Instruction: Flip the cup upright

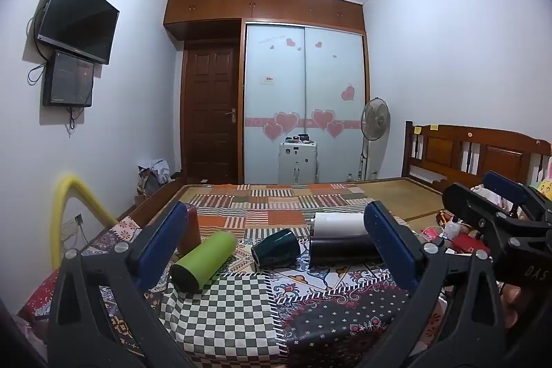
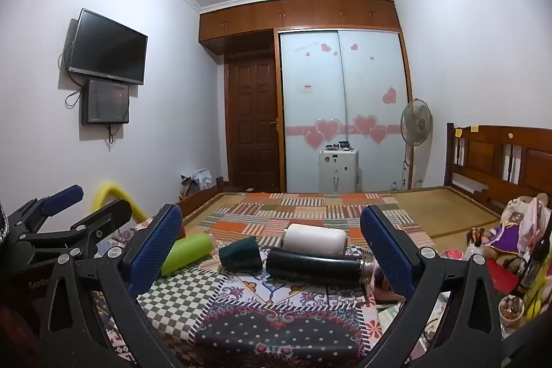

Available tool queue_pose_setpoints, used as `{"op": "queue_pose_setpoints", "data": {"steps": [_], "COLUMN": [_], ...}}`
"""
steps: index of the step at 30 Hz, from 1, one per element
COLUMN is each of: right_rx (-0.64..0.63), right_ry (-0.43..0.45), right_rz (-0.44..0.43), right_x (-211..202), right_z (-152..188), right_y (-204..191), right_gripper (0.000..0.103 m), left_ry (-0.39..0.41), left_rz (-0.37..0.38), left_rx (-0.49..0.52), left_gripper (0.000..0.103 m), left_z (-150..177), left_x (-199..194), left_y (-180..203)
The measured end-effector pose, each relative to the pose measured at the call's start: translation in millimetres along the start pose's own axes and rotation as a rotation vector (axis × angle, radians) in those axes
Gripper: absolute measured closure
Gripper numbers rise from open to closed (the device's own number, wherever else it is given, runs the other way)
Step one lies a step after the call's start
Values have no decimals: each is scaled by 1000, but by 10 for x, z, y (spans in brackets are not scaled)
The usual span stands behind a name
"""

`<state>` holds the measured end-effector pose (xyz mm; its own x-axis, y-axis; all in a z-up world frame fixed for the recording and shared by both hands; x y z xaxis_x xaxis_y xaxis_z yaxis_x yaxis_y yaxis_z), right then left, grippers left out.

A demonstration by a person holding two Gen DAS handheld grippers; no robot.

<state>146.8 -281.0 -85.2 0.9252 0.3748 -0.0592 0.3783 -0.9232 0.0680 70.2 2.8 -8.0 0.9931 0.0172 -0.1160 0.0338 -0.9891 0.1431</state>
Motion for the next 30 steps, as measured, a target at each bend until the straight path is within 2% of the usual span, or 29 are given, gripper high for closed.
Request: {"op": "queue_pose_setpoints", "data": {"steps": [2, 30], "right_rx": [3, 16], "right_ry": [-1, -15], "right_rz": [-1, -25], "right_x": [0, 12], "right_z": [2, 7], "right_y": [0, -85], "right_gripper": [0, 0], "left_ry": [18, 16], "left_rz": [2, -16], "left_rx": [34, 27], "left_gripper": [0, 0], "left_z": [16, 37], "left_x": [-30, -44], "left_y": [72, -51]}}
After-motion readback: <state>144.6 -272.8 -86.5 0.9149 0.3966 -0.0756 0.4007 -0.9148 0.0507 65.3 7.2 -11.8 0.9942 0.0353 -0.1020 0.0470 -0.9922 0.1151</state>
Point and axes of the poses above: each gripper's, at about its wrist camera, not at the fingertips, and x roughly the way its jaws point, y to its right, z to its underside, the point moved 7 cm from there along x, roughly the way its jaws point, and after that the axes turned 6 degrees about -x, right-handed, at the moved point
